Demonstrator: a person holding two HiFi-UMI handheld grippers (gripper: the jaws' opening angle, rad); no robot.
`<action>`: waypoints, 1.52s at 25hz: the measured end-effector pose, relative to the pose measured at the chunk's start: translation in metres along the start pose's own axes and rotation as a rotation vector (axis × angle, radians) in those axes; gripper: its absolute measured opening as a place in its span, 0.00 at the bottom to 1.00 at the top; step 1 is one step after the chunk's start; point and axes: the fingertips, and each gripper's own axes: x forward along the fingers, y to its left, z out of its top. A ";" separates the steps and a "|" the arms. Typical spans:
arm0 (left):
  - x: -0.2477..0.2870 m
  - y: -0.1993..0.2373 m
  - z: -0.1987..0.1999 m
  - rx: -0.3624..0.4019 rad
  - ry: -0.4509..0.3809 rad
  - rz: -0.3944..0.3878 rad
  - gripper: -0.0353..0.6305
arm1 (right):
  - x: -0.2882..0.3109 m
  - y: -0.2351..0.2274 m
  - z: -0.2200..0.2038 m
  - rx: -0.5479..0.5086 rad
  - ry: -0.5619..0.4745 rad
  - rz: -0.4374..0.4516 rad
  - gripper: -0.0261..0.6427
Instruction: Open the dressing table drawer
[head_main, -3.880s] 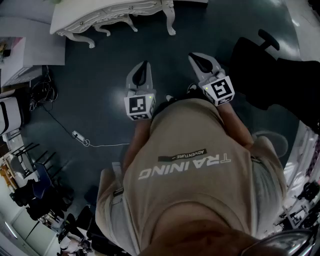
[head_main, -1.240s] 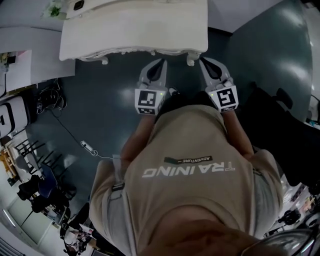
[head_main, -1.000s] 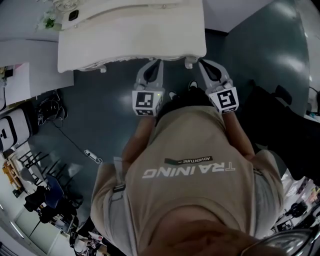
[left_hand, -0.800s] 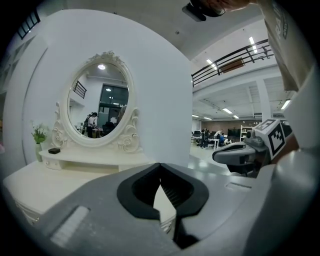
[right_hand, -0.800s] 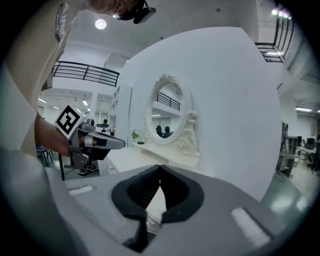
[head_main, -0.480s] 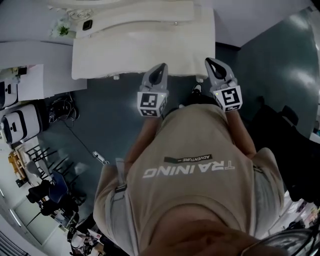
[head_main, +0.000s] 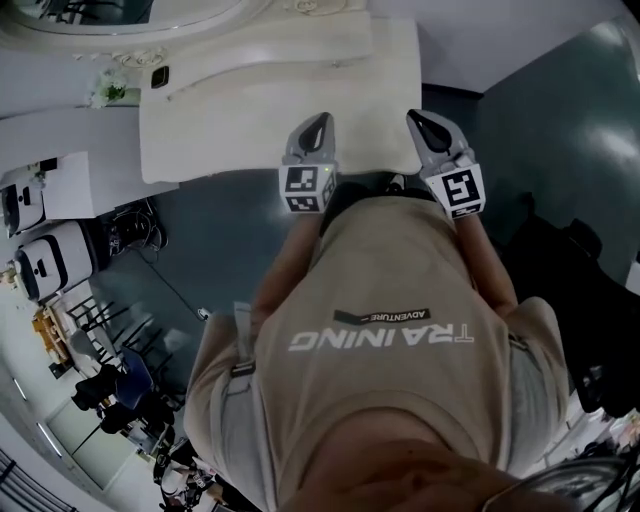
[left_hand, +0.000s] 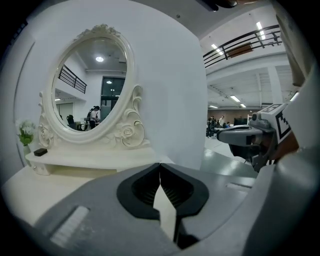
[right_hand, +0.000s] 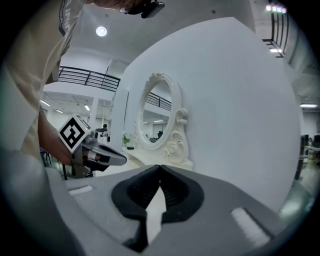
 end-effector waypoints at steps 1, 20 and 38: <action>0.009 0.001 -0.002 -0.006 0.007 0.004 0.07 | 0.002 -0.004 0.001 0.011 -0.002 -0.001 0.04; 0.182 0.053 -0.066 -0.066 0.246 0.024 0.18 | 0.017 -0.043 -0.022 0.071 0.090 -0.024 0.04; 0.209 0.068 -0.082 0.021 0.299 0.156 0.20 | 0.011 -0.054 -0.041 0.112 0.138 -0.004 0.04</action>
